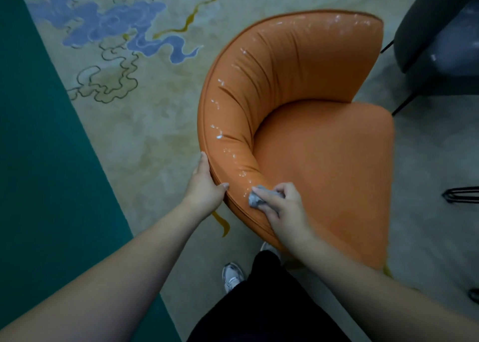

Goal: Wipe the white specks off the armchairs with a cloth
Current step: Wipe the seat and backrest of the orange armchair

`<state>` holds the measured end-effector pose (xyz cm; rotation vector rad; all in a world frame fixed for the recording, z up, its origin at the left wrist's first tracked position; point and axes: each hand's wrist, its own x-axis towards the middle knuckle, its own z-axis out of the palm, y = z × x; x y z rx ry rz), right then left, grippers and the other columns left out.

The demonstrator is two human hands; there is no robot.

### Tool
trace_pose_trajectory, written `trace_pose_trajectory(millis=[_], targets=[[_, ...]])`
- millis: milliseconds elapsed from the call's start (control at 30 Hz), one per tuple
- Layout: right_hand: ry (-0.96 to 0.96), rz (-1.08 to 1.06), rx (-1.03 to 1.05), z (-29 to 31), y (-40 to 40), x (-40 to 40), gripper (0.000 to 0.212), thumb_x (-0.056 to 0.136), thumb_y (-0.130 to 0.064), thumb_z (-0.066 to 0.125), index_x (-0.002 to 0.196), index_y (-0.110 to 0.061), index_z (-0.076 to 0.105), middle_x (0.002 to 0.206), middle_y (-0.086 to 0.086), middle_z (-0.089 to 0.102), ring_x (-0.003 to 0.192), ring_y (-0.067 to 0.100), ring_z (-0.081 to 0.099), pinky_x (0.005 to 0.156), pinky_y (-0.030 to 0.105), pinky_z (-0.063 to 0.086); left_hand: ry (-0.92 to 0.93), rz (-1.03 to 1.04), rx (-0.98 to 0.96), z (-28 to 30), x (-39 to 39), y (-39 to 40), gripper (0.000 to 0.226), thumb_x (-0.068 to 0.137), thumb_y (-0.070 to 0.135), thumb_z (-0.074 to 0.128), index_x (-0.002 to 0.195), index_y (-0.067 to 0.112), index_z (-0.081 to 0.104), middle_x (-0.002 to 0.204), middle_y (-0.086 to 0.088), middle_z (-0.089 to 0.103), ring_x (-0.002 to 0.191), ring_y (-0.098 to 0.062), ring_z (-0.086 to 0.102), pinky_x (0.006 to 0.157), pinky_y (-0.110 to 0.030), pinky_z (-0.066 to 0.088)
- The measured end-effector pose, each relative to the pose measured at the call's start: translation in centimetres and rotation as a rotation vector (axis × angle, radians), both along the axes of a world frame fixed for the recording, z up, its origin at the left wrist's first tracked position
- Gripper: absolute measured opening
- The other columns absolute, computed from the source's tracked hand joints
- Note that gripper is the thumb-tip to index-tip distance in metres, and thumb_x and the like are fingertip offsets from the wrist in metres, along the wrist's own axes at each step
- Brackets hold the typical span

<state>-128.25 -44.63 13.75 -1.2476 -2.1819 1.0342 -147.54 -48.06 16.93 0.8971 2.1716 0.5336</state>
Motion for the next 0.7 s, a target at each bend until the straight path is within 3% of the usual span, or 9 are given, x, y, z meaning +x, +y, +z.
trace_pose_trajectory(millis=[167, 333, 433, 500, 700], targets=[[0.037, 0.069, -0.043, 0.4, 1.4, -2.0, 0.044, 0.08, -0.001, 0.071, 0.118, -0.022, 0.067, 0.102, 0.009, 0.045, 0.096, 0.03, 0.049, 0.089, 0.029, 0.038, -0.071, 0.029, 0.008, -0.6, -0.9, 0.7, 0.096, 0.088, 0.015, 0.065, 0.155, 0.025, -0.003, 0.157, -0.005, 0.026, 0.13, -0.033, 0.047, 0.106, -0.047, 0.041], [0.003, 0.171, 0.016, 0.6, -0.3, 1.9, 0.041, 0.076, -0.009, 0.07, 0.113, -0.026, 0.071, 0.096, 0.011, 0.051, 0.089, 0.026, 0.051, 0.083, 0.022, 0.035, -0.066, 0.082, 0.022, -0.7, -1.9, 1.9, 0.085, 0.092, 0.016, 0.059, 0.155, 0.024, 0.003, 0.158, -0.004, 0.024, 0.139, -0.028, 0.036, 0.11, -0.044, 0.036], [0.002, 0.179, -0.02, 0.7, 2.0, -1.4, 0.042, 0.077, -0.003, 0.074, 0.114, -0.023, 0.07, 0.099, 0.015, 0.051, 0.093, 0.03, 0.051, 0.084, 0.028, 0.038, -0.045, 0.11, 0.03, -0.6, -1.9, 2.4, 0.083, 0.092, 0.016, 0.059, 0.155, 0.023, 0.005, 0.158, -0.003, 0.025, 0.141, -0.024, 0.032, 0.112, -0.042, 0.034], [-0.008, 0.184, -0.042, 0.8, 4.3, -4.3, 0.041, 0.082, -0.006, 0.07, 0.119, -0.025, 0.067, 0.105, 0.014, 0.049, 0.1, 0.028, 0.046, 0.09, 0.025, 0.034, -0.034, 0.126, 0.042, -0.8, -1.9, 2.6, 0.081, 0.092, 0.015, 0.059, 0.155, 0.023, 0.008, 0.158, -0.003, 0.025, 0.141, -0.023, 0.031, 0.113, -0.041, 0.032], [0.049, 0.174, -0.023, -0.1, 2.7, -2.0, 0.048, 0.079, -0.007, 0.071, 0.121, -0.03, 0.064, 0.101, 0.007, 0.046, 0.095, 0.024, 0.049, 0.089, 0.02, 0.034, -0.162, 0.158, 0.069, -1.2, -3.2, 3.1, 0.073, 0.096, 0.014, 0.051, 0.155, 0.03, 0.01, 0.153, -0.002, 0.036, 0.131, -0.027, 0.046, 0.108, -0.045, 0.039]])
